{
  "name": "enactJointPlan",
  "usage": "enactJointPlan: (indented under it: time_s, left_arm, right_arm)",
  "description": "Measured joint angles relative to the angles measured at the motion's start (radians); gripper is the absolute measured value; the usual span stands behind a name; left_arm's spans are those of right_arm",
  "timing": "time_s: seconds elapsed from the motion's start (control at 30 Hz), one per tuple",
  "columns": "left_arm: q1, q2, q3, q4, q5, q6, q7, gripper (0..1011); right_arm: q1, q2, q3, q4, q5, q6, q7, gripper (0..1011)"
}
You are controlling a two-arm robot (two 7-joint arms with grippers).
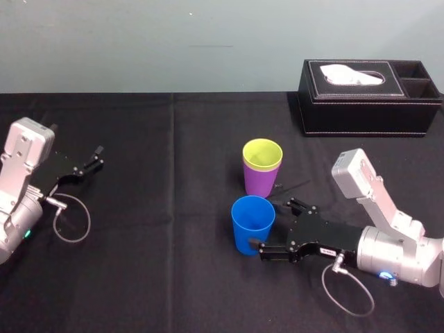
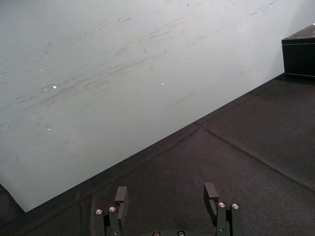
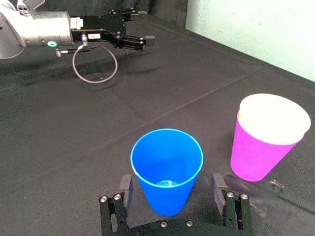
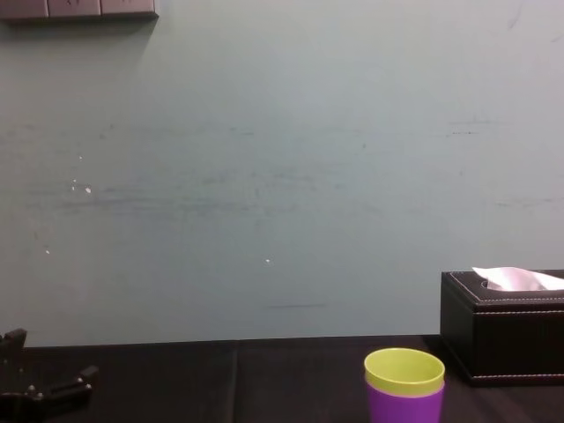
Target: Stack the three plastic cups sequentially using one hand.
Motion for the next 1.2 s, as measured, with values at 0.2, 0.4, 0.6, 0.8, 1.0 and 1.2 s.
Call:
enactJointPlan:
  time_s: [0.2, 0.4, 0.6, 0.8, 1.0, 1.2]
  left_arm:
    - [0.0, 0.0, 0.0, 0.0, 0.0, 0.0, 0.0, 1011]
    - [0.0, 0.0, 0.0, 0.0, 0.0, 0.0, 0.0, 1011]
    - [0.0, 0.0, 0.0, 0.0, 0.0, 0.0, 0.0, 1011]
    - [0.0, 0.0, 0.0, 0.0, 0.0, 0.0, 0.0, 1011]
    - [0.0, 0.0, 0.0, 0.0, 0.0, 0.0, 0.0, 1011]
    - [0.0, 0.0, 0.0, 0.0, 0.0, 0.0, 0.0, 1011]
  right_arm:
    - [0.013, -0.01, -0.013, 0.01, -0.007, -0.002, 0.003, 1003]
    - [0.027, -0.023, -0.025, 0.023, -0.014, -0.007, 0.004, 1003]
    - [0.041, -0.037, -0.033, 0.039, -0.024, -0.013, 0.003, 1003]
    - [0.041, -0.037, -0.033, 0.038, -0.024, -0.013, 0.003, 1003]
    - [0.039, -0.035, -0.032, 0.036, -0.024, -0.013, 0.002, 951]
    - [0.038, -0.035, -0.032, 0.035, -0.023, -0.012, 0.001, 797]
